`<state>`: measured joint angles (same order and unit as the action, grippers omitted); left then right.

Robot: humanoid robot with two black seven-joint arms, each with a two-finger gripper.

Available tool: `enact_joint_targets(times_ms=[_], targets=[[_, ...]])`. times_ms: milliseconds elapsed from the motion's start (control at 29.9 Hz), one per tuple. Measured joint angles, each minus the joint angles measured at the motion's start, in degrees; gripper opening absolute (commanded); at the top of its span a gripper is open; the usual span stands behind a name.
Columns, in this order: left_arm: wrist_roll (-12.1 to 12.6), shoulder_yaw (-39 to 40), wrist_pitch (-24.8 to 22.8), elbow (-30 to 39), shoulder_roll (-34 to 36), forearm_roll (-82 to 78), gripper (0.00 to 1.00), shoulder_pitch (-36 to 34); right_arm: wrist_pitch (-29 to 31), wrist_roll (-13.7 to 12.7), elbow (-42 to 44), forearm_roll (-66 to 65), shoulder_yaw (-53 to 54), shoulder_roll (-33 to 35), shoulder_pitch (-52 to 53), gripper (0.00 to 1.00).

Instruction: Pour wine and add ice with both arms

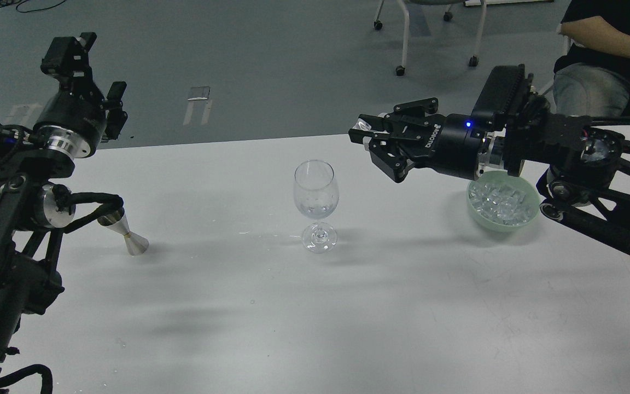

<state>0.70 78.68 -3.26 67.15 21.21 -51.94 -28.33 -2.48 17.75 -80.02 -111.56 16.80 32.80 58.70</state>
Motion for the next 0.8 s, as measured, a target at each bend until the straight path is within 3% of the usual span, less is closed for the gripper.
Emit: enact_joint_targets(times_ms=[468,802], targets=[[0.0,0.1,0.0,0.0,-0.1,0.0,0.97,0.0,3.5,0.2,4.4,-1.5,-0.8,-7.8,1.2,0.14],[0.0,0.0,0.0,0.0,-0.1,0.1,0.97,0.0,3.5,0.1,6.8,-1.7,-2.1,-10.5,1.2,0.25]])
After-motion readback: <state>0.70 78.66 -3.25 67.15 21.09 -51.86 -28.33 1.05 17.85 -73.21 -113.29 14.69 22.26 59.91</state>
